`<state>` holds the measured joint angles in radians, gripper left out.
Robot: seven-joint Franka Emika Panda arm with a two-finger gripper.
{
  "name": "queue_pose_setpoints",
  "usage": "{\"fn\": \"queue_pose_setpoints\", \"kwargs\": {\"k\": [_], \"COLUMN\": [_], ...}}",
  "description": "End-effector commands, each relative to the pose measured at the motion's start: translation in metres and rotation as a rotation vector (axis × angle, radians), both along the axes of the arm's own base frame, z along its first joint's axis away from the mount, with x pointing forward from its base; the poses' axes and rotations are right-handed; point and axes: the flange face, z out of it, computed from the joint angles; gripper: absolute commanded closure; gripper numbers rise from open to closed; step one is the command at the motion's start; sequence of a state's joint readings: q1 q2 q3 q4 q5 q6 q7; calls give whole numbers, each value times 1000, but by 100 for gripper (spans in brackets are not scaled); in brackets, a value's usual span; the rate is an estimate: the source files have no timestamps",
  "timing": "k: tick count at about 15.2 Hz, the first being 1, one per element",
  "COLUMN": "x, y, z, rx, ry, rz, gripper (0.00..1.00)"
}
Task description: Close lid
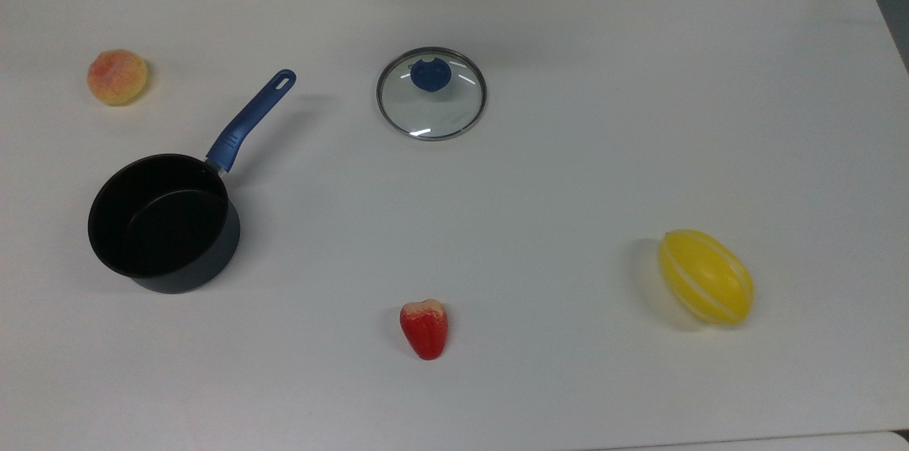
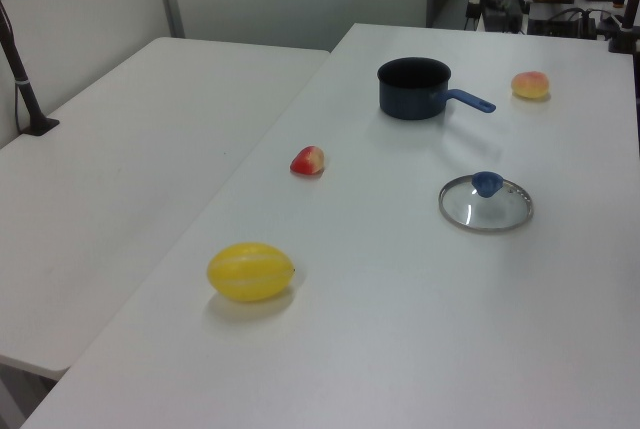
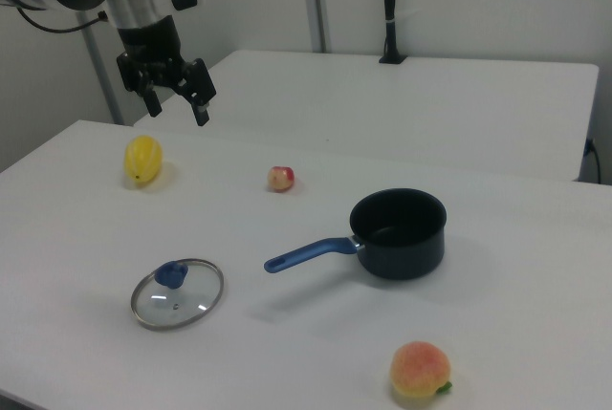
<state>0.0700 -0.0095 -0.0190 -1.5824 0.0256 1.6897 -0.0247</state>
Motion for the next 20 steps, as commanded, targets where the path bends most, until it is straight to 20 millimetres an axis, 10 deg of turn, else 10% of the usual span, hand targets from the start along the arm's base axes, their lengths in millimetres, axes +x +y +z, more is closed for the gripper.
{"fn": "queue_pose_setpoints", "kwargs": {"k": [1,20], "x": [-2,-8], "y": [0,5], "z": [-2,-9], "rx": [25,20], "ry": [-2,44], "rz": [14,42], "gripper": [0,0]}}
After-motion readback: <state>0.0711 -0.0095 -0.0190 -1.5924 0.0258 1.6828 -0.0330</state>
